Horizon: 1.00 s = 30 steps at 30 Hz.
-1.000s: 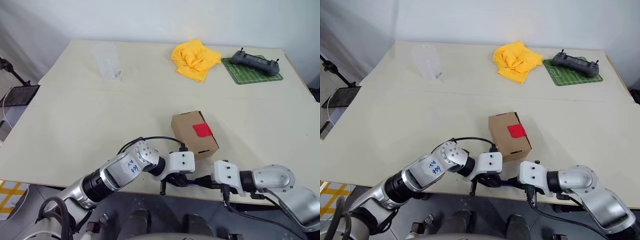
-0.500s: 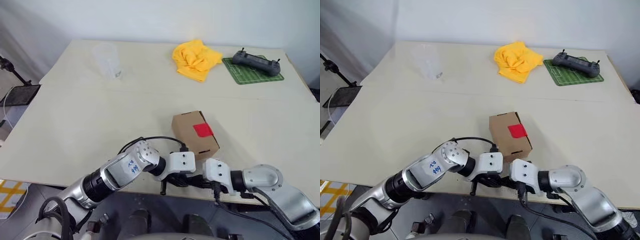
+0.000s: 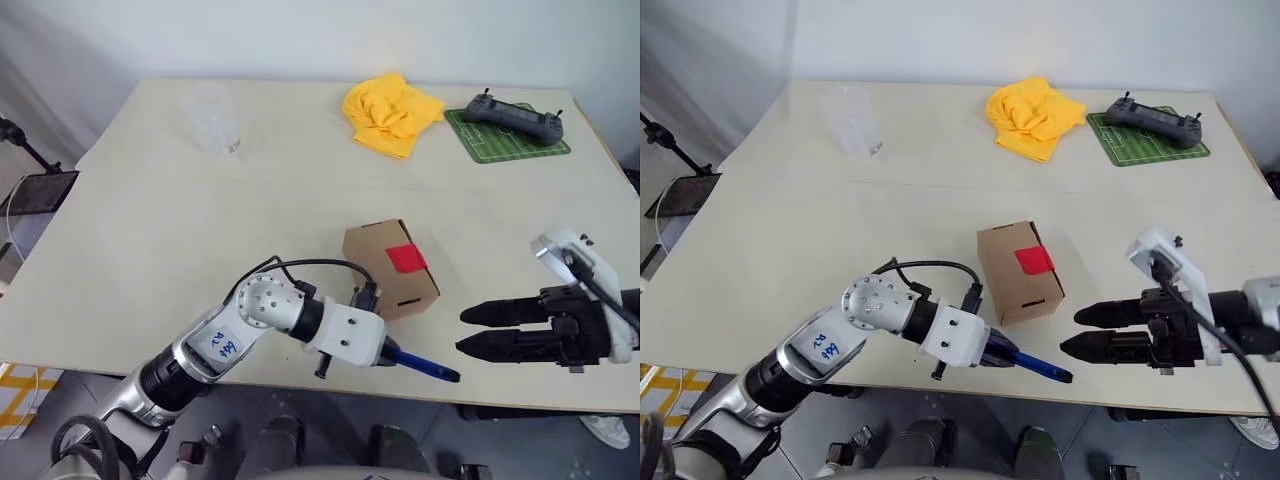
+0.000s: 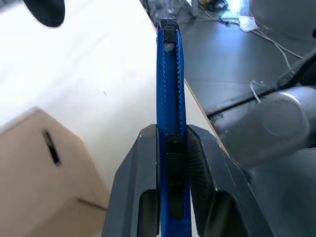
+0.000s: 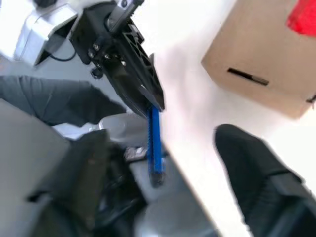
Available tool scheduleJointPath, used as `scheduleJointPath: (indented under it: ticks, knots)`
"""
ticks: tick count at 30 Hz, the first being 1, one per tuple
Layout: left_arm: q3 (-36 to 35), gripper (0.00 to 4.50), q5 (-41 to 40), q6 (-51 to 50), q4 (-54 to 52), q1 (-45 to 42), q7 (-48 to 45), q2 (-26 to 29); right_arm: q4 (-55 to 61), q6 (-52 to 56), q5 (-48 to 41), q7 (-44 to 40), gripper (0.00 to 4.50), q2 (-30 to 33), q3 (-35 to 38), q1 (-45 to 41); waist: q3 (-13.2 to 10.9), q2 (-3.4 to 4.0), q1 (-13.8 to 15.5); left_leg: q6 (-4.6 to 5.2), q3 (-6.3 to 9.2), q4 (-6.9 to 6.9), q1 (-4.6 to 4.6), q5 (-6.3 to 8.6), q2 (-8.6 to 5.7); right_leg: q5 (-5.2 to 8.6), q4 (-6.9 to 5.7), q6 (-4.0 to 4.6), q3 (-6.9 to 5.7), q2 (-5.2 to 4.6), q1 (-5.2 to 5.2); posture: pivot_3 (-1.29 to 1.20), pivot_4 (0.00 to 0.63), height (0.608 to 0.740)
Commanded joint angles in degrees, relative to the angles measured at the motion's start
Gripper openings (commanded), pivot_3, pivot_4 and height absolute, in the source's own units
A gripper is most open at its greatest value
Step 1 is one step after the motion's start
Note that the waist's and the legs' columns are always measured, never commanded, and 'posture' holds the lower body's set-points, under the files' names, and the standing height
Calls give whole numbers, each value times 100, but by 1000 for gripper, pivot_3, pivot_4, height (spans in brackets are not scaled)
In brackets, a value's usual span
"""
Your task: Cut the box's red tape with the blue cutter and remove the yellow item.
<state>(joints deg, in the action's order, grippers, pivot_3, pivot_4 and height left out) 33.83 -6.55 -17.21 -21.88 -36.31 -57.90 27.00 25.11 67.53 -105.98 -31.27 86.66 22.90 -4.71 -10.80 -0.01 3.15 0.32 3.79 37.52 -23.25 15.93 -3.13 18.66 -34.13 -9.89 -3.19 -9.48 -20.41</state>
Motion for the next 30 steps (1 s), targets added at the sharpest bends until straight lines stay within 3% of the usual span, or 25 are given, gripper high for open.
scheduleJointPath:
  ticks: [1,9,23,27,30]
  knots:
    - [-161,424,-15,24,-4,-180,39,-208,-154,-470,-702,599,4430,-72,-604,-259,-4,-11,2,0,3,2,-7,0,-2,-1,4,-2,-6,0,1,0,150,740]
    - [-81,424,237,-105,161,-307,113,-451,-162,-404,-702,1344,4430,-18,-1418,-384,-6,-6,-9,16,4,-1,-18,9,-14,-11,-6,-21,-7,-7,-10,0,150,740]
    - [-87,424,406,-246,136,-300,106,-610,-376,-376,-702,1889,4430,-706,-1653,-310,-7,-6,-9,16,12,11,-25,9,-14,-12,-10,-23,-11,-6,-9,0,150,740]
    - [-94,424,434,-244,174,-339,80,-653,-343,-364,-702,1876,3596,-773,-1671,-246,-7,-6,-10,16,13,11,-24,9,-15,-12,-10,-23,-12,-6,-8,0,150,740]
    - [-100,424,445,-238,190,-350,66,-654,-392,-377,-702,1950,2584,-871,-1679,-297,-7,-6,-12,16,13,12,-24,9,-16,-12,-11,-23,-12,-6,-8,0,150,740]
